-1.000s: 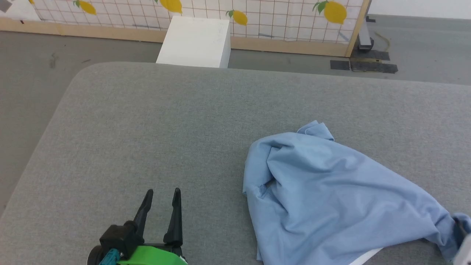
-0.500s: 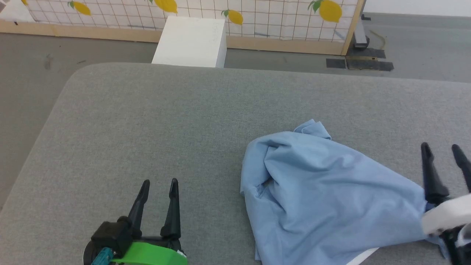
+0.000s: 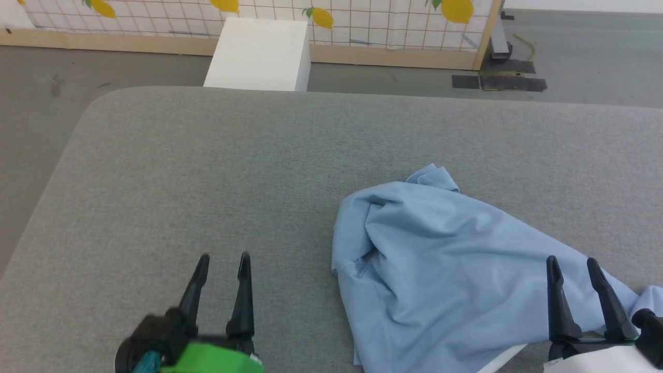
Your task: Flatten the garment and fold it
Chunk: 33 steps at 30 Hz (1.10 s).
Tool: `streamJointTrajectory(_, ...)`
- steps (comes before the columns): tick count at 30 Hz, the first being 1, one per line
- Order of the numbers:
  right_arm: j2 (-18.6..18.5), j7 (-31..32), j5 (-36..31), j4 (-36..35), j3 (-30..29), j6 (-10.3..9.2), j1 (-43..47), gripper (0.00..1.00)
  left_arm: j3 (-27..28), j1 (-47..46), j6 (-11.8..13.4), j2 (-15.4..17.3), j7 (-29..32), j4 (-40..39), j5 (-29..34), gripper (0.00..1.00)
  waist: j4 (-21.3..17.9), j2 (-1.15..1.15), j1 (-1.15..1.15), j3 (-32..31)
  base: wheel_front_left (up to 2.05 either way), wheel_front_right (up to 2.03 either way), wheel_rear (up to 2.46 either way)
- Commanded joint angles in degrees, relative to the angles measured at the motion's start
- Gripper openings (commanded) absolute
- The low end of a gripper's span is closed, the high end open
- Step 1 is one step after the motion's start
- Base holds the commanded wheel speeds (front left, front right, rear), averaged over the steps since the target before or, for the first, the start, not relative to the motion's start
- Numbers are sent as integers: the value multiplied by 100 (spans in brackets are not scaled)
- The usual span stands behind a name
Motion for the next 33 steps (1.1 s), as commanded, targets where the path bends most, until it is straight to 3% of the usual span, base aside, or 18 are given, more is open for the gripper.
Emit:
streamJointTrajectory(1, 7, -73, 3, 38, 28, -9, -94, 100, -9, -247, -57, 2, -27, 31, 99, 100, -66, 0, 0, 29, 0, 0, 0)
streamJointTrajectory(6, 7, -138, -13, 164, 49, -9, -206, 100, -356, -1309, -315, 217, 296, 220, 247, 100, -135, 0, 0, 121, 0, 0, 0)
streamJointTrajectory(17, 8, -71, 36, 293, 237, -9, -376, 100, -1592, -3518, -519, 290, 2223, 1735, -354, 100, -297, 0, 0, 595, 0, 0, 0)
streamJointTrajectory(25, 8, -4, -16, 272, 242, -9, -489, 100, -2136, -4092, -524, 452, 3467, 2993, -741, 100, -384, 0, 0, 858, 0, 0, 0)
streamJointTrajectory(30, 8, 14, -7, 276, 286, -9, -523, 100, -2184, -4076, -524, 444, 3844, 3421, -966, 100, -414, 0, 0, 914, 0, 0, 0)
streamJointTrajectory(31, 8, 19, -2, 285, 299, -9, -527, 100, -2213, -4041, -524, 427, 3868, 3473, -1040, 96, -417, 0, 0, 910, 0, 0, 0)
streamJointTrajectory(32, 8, 23, 3, 294, 309, -9, -530, 100, -2267, -4019, -524, 421, 3869, 3489, -1089, 58, -419, 0, 0, 905, 0, 0, 0)
streamJointTrajectory(33, 8, 28, 11, 307, 320, -9, -533, 100, -2335, -3999, -524, 426, 3805, 3480, -1154, 34, -418, 0, 0, 888, 0, 0, 0)
